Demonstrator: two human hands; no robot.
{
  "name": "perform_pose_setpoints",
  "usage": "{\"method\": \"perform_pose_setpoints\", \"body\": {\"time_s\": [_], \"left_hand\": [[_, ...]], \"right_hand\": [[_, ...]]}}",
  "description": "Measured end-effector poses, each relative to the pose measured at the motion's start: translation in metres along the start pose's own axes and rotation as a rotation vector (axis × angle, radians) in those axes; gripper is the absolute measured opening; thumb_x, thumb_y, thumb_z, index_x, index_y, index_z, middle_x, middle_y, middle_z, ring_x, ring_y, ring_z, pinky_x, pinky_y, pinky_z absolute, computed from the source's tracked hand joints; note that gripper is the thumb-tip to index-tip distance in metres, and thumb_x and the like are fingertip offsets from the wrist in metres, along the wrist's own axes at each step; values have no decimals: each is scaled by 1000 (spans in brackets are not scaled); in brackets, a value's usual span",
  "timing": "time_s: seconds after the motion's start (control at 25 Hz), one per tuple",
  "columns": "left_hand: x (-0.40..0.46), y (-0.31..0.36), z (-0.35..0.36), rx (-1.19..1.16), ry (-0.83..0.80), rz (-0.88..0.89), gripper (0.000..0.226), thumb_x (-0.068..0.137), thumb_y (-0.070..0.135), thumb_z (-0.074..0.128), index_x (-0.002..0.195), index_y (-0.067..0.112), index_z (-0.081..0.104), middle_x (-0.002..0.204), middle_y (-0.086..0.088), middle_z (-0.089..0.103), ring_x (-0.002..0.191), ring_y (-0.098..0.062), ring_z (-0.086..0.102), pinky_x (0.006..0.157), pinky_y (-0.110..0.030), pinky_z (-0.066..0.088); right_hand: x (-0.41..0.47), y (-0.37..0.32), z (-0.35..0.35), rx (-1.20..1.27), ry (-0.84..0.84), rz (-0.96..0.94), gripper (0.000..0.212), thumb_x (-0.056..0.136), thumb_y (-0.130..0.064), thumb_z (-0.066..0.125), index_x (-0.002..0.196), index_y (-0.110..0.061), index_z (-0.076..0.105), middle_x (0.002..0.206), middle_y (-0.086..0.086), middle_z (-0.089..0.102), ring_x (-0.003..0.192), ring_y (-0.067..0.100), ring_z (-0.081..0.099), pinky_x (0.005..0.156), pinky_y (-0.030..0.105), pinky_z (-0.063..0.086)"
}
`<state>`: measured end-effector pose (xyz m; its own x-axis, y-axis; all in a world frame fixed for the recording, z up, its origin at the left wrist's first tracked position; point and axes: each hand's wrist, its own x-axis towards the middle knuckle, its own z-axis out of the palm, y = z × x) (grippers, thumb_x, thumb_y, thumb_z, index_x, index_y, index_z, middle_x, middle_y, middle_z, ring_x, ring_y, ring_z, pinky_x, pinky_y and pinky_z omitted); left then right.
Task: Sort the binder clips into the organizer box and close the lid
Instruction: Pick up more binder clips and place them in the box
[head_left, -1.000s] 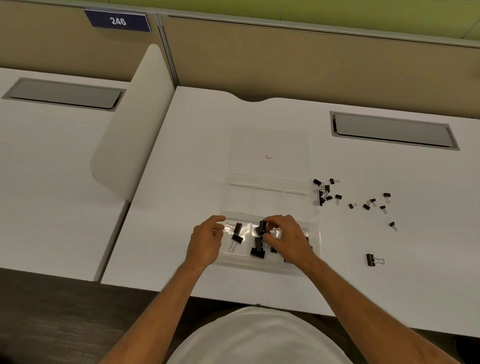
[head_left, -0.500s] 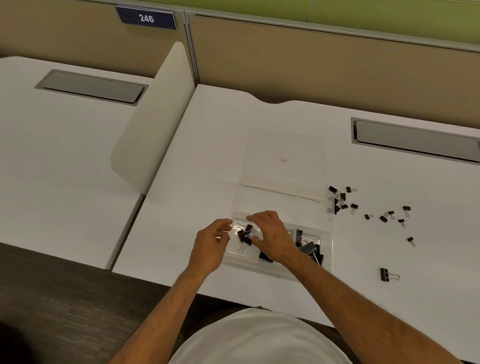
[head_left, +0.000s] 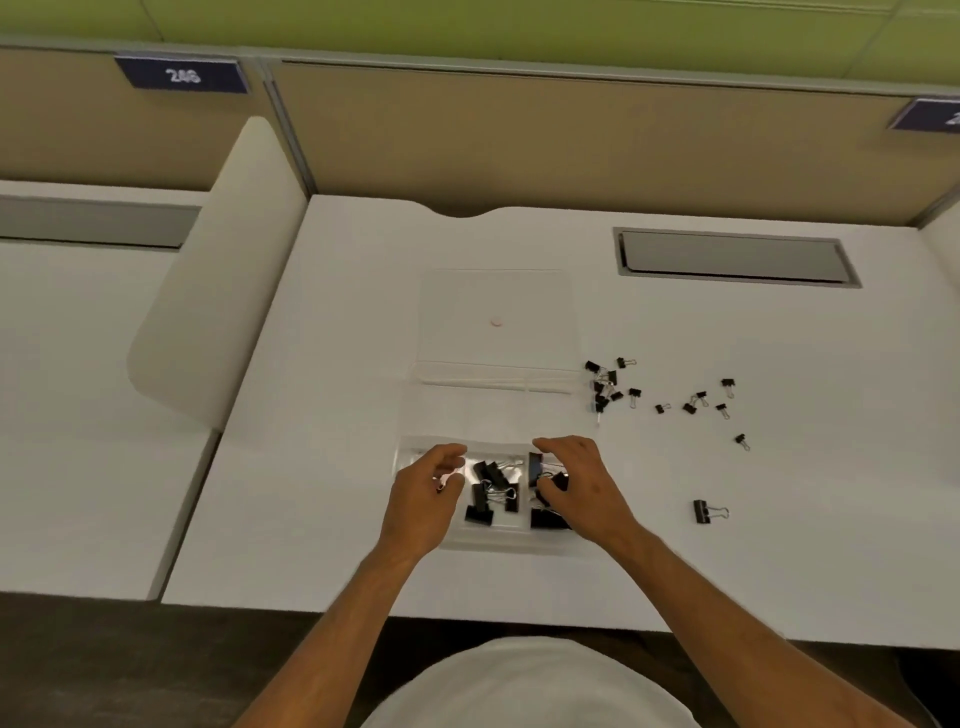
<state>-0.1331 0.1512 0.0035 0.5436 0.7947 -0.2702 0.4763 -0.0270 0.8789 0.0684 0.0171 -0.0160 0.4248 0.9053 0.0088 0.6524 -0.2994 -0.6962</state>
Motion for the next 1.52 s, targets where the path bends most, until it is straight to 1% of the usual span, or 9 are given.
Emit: {"method": "perform_pose_setpoints", "body": {"time_s": [0.16,0.32,0.48,0.6,0.84,1.08,1.2,1.32,1.52], "left_hand": [[5,26,39,64,-94,69,35,94,11,61,121,32,64,110,19,67,105,10,58,82,-4,43],[7,55,81,44,-97,92,34,94,13,61,122,32,64,111,21,67,105,5,60,90,-14,48],[2,85,128,62,-84,101,36,93,12,61,125,30,62,114,18,65,84,1,63,79,-9,47],[-6,99,158,114,-92,117,40,94,15,61,130,33,57,118,17,63,69,4,58,78,-19,51],[-12,98,194,251,-89,69,62,94,23,63,145,41,34,131,18,53,118,-4,48,101,-26,38],[-13,96,212,297,-107,57,59,94,21,63,145,36,37,132,16,53,119,-2,46,102,-22,34],[-9,99,224,320,-138,78,58,94,22,63,145,35,38,132,16,53,119,-4,48,104,-27,39],[0,99,234,319,-156,79,57,95,23,62,145,36,38,131,17,53,118,-6,49,103,-28,40],[13,105,235,326,-173,76,54,95,22,61,144,35,41,131,16,53,120,-4,46,102,-24,37]], "right_hand": [[-17,29,-31,-8,24,58,50,89,-10,66,137,-15,52,128,-9,54,127,13,39,106,25,33],[-25,57,-60,-22,55,69,51,88,-11,67,137,-14,52,127,-7,55,126,15,39,105,28,36],[-31,87,-92,-26,51,3,52,88,-13,68,138,-13,52,128,-4,55,128,18,40,106,29,34],[-38,111,-114,-26,38,23,52,89,-15,67,138,-15,52,130,-3,56,130,17,38,106,30,35],[-45,172,-152,-12,1,9,50,90,3,57,137,-15,52,127,-4,56,122,5,37,105,21,32],[-56,210,-170,-50,-33,97,46,88,0,61,131,-17,57,120,-5,61,118,13,44,92,24,40],[-71,217,-158,-95,-194,142,55,82,-18,73,134,-15,55,119,0,60,119,22,44,94,37,47],[-74,220,-140,-249,-385,135,65,81,-37,71,139,-20,49,127,-3,52,121,20,40,96,33,41],[-68,228,-126,-357,-326,48,36,83,-29,68,117,-21,61,113,-3,56,108,21,50,85,30,45]]}}
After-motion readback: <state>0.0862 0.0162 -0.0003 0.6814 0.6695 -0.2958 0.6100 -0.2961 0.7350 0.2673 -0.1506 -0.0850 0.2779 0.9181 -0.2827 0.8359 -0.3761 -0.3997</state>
